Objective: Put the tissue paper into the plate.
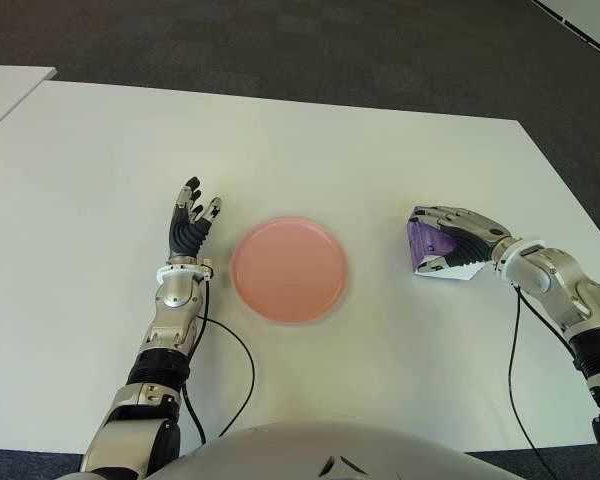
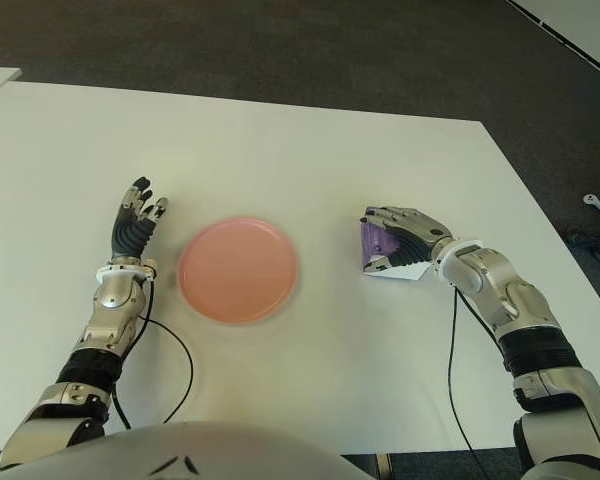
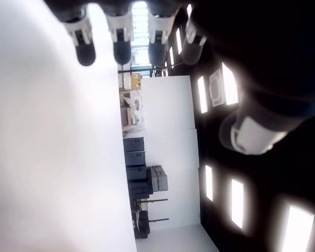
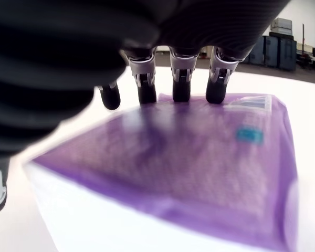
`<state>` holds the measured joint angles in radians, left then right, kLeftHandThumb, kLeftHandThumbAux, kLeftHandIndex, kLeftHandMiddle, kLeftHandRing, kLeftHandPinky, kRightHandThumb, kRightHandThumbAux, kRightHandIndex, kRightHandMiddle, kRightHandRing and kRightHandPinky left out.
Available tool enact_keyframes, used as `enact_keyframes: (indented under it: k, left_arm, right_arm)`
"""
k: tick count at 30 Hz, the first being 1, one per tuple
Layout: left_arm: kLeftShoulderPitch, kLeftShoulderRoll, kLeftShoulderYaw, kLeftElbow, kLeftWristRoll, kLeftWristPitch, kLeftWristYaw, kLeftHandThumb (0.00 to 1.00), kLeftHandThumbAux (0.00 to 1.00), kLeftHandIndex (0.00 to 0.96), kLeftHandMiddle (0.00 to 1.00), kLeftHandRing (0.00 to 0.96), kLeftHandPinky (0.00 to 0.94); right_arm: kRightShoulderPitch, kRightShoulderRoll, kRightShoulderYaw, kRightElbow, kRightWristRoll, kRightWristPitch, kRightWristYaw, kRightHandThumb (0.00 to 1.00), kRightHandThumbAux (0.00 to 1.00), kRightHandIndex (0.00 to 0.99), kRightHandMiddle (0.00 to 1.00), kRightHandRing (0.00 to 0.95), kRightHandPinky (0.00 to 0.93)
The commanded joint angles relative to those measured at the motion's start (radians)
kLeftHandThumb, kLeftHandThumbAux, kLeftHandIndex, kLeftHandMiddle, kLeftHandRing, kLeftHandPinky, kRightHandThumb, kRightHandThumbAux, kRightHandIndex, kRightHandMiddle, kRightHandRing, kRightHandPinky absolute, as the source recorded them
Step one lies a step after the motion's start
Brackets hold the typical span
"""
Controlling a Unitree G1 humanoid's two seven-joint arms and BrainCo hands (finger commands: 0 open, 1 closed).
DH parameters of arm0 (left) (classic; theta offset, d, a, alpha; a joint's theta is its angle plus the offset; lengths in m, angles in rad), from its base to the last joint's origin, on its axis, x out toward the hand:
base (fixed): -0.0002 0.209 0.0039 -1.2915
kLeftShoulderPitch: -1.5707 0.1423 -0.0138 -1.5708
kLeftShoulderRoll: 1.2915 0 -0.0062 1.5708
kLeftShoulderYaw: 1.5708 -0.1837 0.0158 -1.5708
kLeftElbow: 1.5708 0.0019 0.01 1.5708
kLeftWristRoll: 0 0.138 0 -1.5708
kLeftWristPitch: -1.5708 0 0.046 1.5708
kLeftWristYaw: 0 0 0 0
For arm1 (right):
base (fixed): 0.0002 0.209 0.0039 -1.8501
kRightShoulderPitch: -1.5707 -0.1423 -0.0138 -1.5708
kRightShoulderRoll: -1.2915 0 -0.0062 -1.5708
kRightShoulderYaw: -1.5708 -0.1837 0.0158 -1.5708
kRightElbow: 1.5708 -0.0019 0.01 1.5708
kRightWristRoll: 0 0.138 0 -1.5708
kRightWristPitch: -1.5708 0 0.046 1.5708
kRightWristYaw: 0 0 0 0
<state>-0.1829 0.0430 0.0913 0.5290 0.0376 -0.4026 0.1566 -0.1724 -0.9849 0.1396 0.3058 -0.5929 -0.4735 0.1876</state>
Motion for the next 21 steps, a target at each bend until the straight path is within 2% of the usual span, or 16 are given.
enact_keyframes:
  k: [1, 8, 10, 12, 15, 21]
  left_arm:
    - [0.005, 0.001, -0.003, 0.006, 0.002, 0.007, -0.010, 0.000, 0.556, 0.000, 0.000, 0.000, 0.000]
    - [0.006, 0.001, -0.009, 0.007, 0.017, -0.005, -0.005, 0.000, 0.545, 0.000, 0.000, 0.000, 0.000]
    - [0.006, 0.000, -0.009, 0.010, 0.021, -0.014, 0.000, 0.000, 0.547, 0.000, 0.000, 0.000, 0.000]
    - [0.006, -0.001, -0.009, 0.012, 0.023, -0.019, 0.003, 0.000, 0.549, 0.000, 0.000, 0.000, 0.000]
    - [0.004, -0.003, -0.009, 0.016, 0.021, -0.023, 0.004, 0.000, 0.547, 0.000, 0.000, 0.000, 0.000]
    - [-0.005, -0.006, -0.008, 0.021, 0.018, -0.005, 0.003, 0.000, 0.536, 0.002, 0.000, 0.000, 0.000]
  right_arm:
    - [0.130, 0.022, -0.105, -0.009, 0.034, -0.034, -0.150, 0.304, 0.442, 0.021, 0.030, 0.000, 0.000]
    - [0.176, 0.032, -0.162, -0.062, 0.045, -0.002, -0.172, 0.317, 0.445, 0.025, 0.038, 0.000, 0.000]
    - [0.241, -0.026, -0.253, -0.045, 0.080, -0.046, -0.192, 0.322, 0.439, 0.017, 0.036, 0.000, 0.000]
    - [0.263, -0.042, -0.290, -0.037, 0.082, -0.057, -0.205, 0.325, 0.434, 0.011, 0.033, 0.000, 0.000]
    - [0.248, -0.015, -0.274, -0.042, 0.044, -0.031, -0.220, 0.332, 0.426, 0.003, 0.027, 0.000, 0.000]
    - [0.247, -0.008, -0.268, -0.052, 0.046, -0.009, -0.204, 0.320, 0.414, 0.000, 0.015, 0.000, 0.000]
